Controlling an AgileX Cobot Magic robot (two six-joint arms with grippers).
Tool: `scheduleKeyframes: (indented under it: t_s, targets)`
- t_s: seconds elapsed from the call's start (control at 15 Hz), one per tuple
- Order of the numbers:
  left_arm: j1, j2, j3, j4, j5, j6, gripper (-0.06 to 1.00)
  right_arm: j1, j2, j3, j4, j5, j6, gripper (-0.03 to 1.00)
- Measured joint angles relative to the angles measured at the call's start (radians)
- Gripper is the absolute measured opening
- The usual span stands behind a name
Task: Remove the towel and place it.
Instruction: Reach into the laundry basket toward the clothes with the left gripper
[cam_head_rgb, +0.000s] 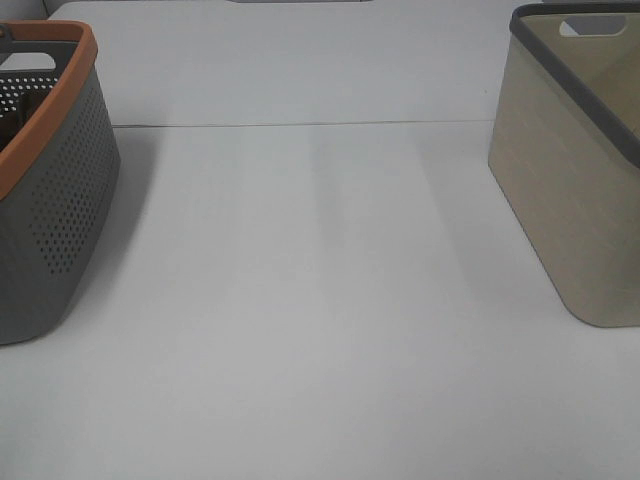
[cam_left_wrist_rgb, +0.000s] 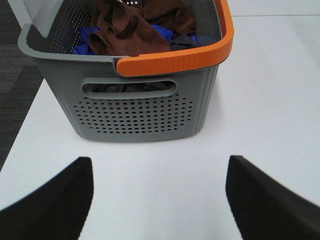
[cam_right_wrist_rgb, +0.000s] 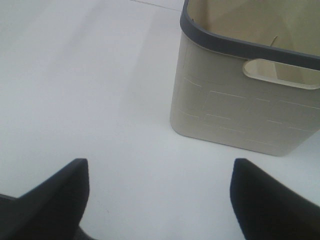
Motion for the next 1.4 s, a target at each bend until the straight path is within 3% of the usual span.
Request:
scheduleKeyframes:
  t_s: [1.4]
  targets:
    - [0.000,0.000,0.000,0.000,0.000,0.000,0.71,0.000,0.000,0.000,0.000,0.000,0.000,0.75]
